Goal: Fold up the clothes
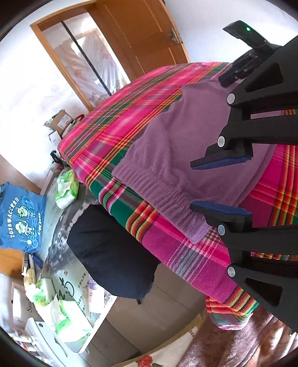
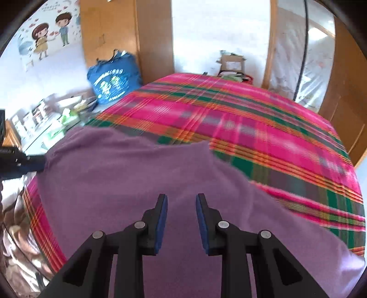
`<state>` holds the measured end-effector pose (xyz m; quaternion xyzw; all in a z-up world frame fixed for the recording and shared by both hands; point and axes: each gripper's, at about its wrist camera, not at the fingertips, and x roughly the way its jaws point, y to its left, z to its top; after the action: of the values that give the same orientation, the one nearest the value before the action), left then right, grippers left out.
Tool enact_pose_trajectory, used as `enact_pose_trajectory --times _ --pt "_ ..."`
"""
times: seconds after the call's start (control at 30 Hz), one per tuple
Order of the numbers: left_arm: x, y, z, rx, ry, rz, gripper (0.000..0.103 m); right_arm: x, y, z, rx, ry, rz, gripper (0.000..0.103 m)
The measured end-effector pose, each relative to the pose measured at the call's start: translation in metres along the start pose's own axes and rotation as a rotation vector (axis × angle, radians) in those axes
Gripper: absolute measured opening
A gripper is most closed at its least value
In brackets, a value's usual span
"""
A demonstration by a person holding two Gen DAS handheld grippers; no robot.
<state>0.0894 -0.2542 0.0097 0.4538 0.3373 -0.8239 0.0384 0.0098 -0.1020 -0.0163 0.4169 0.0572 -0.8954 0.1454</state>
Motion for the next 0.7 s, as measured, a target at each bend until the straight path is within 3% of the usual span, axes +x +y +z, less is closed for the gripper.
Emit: enact_pose_trajectory --times 0.13,0.37,0.7 --pt "0.002 -0.007 -0.003 0.036 -0.012 0.049 0.030 0.015 0.002 -0.010 0.002 0.064 -0.012 0.026" --pt "0.008 -0.028 -0.011 0.161 -0.042 0.185 0.030 0.013 0.000 -0.011 0.000 0.061 -0.037 0.027" --pt "0.016 -0.028 -0.017 0.179 -0.038 0.198 0.029 0.012 0.003 -0.018 -0.002 0.014 -0.052 0.029"
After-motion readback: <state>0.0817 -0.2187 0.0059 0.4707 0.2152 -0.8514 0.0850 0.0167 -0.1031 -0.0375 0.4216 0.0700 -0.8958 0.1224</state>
